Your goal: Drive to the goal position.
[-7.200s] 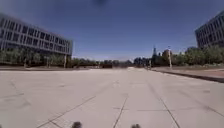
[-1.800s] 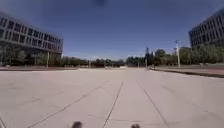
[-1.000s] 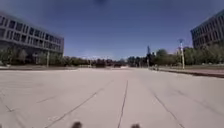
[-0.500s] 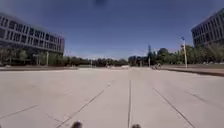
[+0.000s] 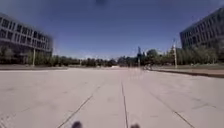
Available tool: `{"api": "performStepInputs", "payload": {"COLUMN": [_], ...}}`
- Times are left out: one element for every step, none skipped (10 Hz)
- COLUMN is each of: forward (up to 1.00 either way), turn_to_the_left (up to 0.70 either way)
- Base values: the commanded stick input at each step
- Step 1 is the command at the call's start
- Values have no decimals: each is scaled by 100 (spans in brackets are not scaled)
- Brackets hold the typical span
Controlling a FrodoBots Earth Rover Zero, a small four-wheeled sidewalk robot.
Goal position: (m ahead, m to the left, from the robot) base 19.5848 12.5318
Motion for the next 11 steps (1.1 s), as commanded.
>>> {"api": "performStepInputs", "payload": {"forward": [85, 85, 85, 85, 85, 85, 85, 85, 85, 85, 85], "turn_to_the_left": [1, 1, 1, 1, 1, 1, 1, 1, 1, 1, 1]}}
